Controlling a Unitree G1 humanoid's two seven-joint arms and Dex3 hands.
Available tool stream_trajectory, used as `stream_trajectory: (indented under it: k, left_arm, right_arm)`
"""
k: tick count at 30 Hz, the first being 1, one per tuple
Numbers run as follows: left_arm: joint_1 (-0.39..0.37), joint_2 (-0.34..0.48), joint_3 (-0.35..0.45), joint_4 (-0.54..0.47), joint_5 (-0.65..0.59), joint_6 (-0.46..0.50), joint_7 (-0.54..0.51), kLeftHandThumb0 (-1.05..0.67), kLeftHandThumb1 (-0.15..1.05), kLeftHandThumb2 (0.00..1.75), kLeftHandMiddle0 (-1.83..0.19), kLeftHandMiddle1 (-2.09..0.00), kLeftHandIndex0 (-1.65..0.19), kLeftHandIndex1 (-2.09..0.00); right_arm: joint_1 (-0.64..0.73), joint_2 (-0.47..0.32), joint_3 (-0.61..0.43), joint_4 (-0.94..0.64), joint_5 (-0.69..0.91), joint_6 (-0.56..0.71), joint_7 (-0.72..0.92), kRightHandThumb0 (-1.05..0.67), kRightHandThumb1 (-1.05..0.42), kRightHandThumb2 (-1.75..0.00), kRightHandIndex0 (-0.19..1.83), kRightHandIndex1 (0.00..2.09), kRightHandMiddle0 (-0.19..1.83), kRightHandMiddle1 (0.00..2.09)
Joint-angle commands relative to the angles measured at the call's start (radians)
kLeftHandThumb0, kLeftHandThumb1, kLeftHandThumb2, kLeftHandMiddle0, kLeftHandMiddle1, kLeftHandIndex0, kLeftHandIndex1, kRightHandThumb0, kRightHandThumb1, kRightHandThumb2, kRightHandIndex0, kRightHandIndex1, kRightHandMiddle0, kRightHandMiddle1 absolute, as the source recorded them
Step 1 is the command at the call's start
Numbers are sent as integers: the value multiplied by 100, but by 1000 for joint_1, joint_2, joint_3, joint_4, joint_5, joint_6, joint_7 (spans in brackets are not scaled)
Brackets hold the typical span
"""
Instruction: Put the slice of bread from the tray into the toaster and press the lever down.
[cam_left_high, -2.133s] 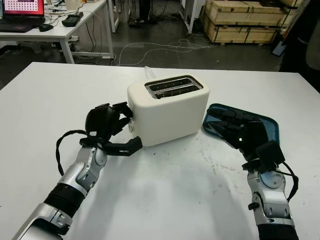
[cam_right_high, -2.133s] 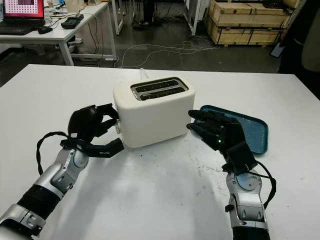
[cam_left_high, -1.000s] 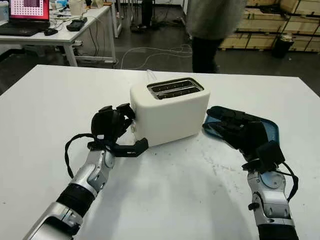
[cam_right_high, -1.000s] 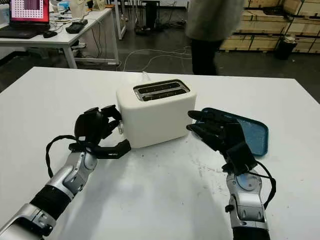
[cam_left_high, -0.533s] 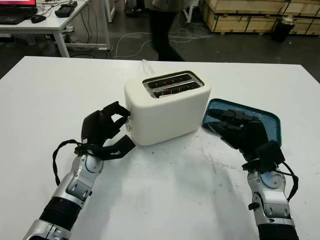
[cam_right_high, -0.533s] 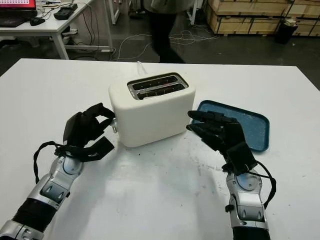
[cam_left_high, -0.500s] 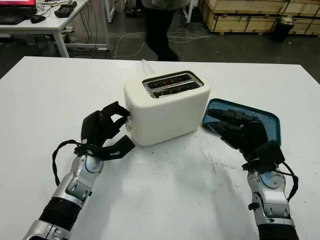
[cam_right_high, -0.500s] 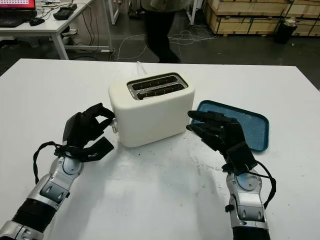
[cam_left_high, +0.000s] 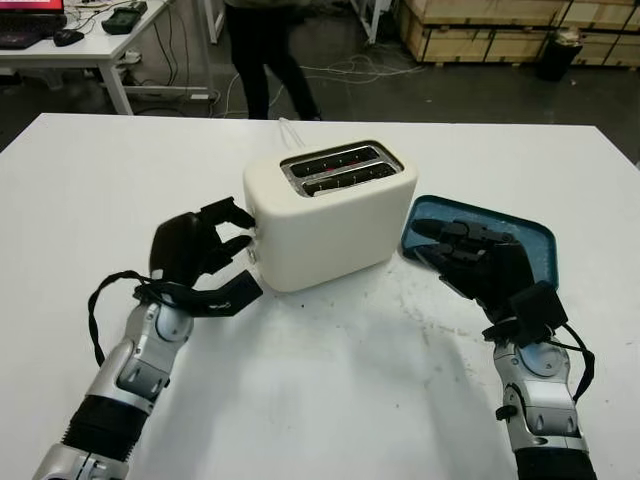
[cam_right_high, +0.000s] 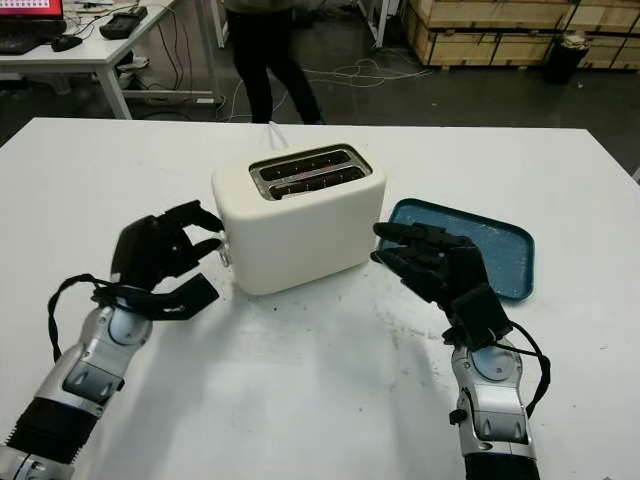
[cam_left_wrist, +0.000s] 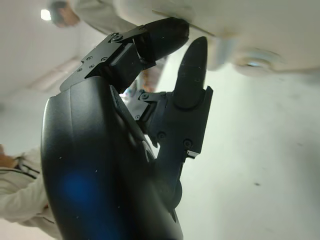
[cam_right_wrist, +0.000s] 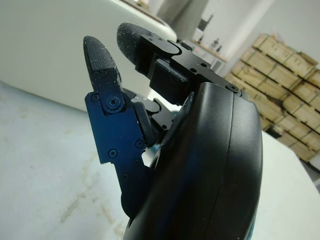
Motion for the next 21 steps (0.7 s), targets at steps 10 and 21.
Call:
stream_trajectory:
  k: [10, 21]
  left_arm:
    - [-101, 19, 27, -98, 37, -83, -50, -27, 81, 0, -84, -154, -90, -92]
    - [-10, 58, 98, -222, -67, -43, -223, -30, 86, 2, -78, -140, -85, -83]
  right_arm:
    - [-12, 8, 5, 17, 17, -30, 10, -47, -84, 0, 101, 50, 114, 0]
    - [-54, -48, -46, 24, 3, -57, 1, -47, -85, 0, 97, 50, 112, 0]
